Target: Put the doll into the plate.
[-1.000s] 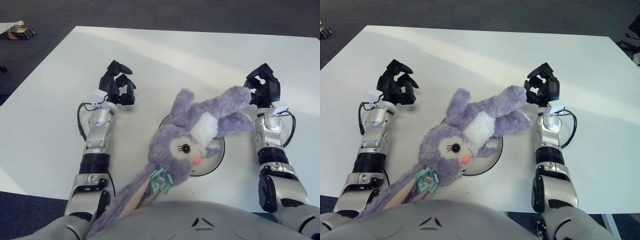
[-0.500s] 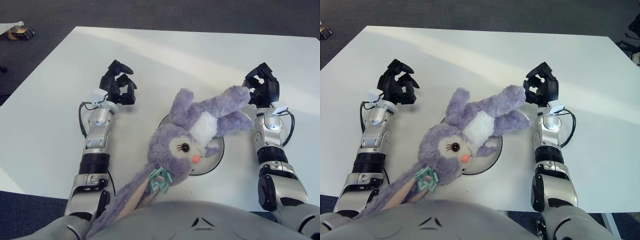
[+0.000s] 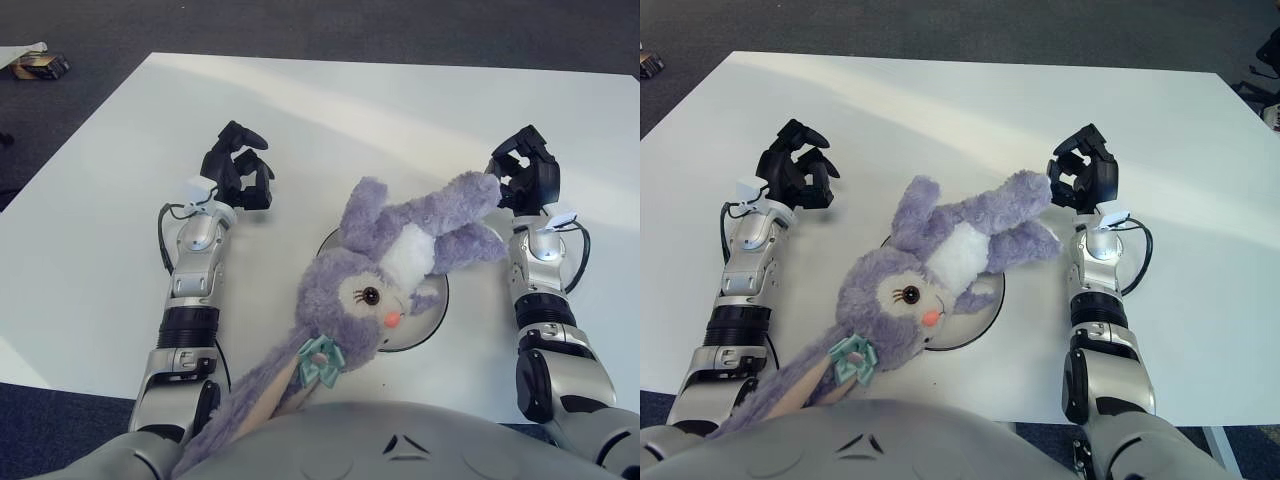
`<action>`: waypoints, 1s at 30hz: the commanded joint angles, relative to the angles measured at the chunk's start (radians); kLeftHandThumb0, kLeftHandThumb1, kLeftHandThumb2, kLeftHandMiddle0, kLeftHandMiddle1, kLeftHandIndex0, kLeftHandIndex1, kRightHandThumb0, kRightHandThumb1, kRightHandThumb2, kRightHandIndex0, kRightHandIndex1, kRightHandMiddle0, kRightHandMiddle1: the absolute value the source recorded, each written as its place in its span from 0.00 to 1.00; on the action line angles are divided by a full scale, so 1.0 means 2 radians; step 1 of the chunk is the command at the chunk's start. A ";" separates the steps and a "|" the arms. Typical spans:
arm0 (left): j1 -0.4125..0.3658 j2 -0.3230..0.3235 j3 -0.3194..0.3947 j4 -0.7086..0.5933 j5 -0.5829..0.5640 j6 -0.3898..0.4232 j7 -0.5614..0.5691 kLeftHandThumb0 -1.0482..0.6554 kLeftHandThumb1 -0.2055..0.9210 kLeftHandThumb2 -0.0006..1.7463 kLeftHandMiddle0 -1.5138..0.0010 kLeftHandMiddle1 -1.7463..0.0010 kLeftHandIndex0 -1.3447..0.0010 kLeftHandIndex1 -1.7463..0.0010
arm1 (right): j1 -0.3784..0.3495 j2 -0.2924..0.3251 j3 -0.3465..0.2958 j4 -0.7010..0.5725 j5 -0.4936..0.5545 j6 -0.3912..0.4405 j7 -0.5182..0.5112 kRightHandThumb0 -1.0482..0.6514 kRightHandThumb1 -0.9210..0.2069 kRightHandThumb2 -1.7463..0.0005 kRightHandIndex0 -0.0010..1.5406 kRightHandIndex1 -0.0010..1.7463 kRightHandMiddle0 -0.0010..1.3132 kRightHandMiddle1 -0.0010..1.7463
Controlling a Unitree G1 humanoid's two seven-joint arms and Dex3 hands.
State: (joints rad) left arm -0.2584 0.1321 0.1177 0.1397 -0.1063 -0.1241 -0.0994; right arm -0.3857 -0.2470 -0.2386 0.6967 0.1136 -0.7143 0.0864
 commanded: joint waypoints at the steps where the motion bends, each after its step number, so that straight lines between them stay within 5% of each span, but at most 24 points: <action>1: 0.006 0.004 0.001 -0.004 0.002 0.007 -0.002 0.61 0.39 0.81 0.53 0.01 0.69 0.00 | 0.030 0.016 0.006 0.018 -0.008 -0.001 -0.004 0.37 0.37 0.38 0.65 1.00 0.36 1.00; 30: -0.006 0.007 0.001 0.022 0.006 0.014 -0.003 0.61 0.40 0.80 0.54 0.02 0.70 0.00 | 0.029 0.014 0.011 0.015 -0.017 -0.008 -0.005 0.37 0.36 0.39 0.64 1.00 0.35 1.00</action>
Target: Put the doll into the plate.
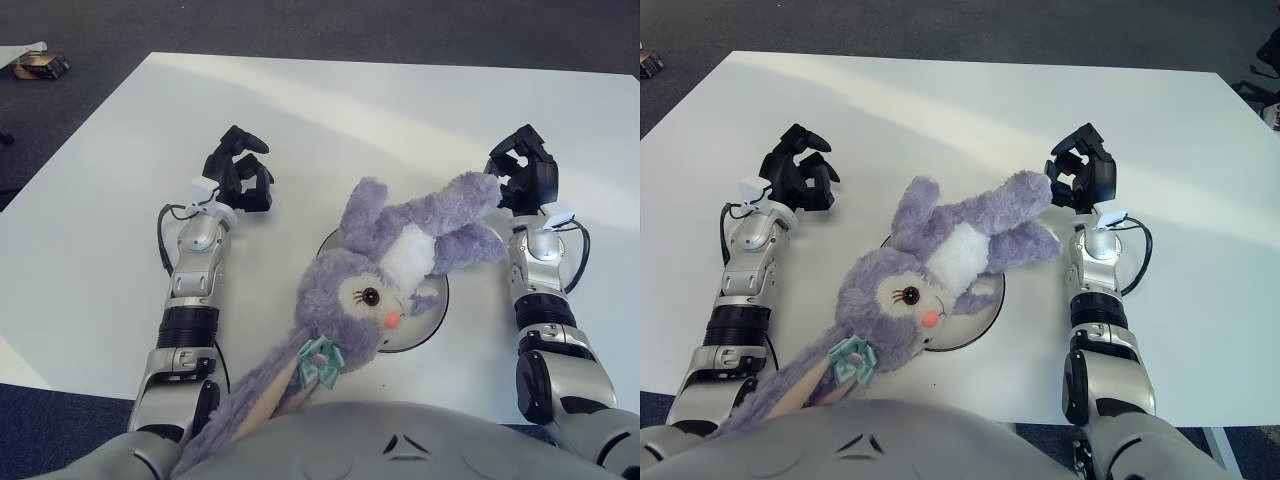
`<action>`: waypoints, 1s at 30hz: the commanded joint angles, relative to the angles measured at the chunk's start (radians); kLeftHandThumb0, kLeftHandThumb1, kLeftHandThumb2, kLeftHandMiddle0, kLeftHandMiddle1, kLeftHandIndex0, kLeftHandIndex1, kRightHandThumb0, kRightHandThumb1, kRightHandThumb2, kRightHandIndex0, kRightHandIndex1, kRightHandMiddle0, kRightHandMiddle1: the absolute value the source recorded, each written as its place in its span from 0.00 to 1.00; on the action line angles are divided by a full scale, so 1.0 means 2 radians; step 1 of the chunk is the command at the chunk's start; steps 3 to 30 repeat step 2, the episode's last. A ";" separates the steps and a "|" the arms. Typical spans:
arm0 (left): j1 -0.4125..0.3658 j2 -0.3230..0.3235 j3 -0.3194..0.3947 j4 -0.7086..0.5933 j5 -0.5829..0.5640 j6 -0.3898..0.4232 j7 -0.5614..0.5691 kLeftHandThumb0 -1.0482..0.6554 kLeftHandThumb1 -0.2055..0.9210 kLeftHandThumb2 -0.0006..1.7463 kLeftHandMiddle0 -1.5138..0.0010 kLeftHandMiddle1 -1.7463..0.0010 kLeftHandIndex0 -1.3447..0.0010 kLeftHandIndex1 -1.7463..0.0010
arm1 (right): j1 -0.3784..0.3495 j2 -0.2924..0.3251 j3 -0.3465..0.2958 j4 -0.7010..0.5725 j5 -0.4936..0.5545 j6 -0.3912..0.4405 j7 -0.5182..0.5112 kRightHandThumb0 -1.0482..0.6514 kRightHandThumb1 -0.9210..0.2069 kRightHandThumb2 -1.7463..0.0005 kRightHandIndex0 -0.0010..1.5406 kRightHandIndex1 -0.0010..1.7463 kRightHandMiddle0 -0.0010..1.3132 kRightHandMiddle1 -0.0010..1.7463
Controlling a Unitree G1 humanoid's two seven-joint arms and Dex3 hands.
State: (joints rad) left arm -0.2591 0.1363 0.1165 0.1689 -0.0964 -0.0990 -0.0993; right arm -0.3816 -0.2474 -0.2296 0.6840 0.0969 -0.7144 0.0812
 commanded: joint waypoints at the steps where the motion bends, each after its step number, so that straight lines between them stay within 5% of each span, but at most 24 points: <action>1: -0.007 0.005 0.002 0.010 0.001 0.002 -0.003 0.61 0.41 0.80 0.54 0.02 0.70 0.00 | 0.027 0.015 0.007 0.021 -0.009 -0.008 -0.003 0.37 0.36 0.39 0.64 1.00 0.35 1.00; 30: -0.008 0.005 0.002 0.012 0.001 0.001 -0.003 0.61 0.41 0.80 0.54 0.02 0.70 0.00 | 0.027 0.015 0.007 0.021 -0.009 -0.008 -0.003 0.37 0.36 0.39 0.64 1.00 0.35 1.00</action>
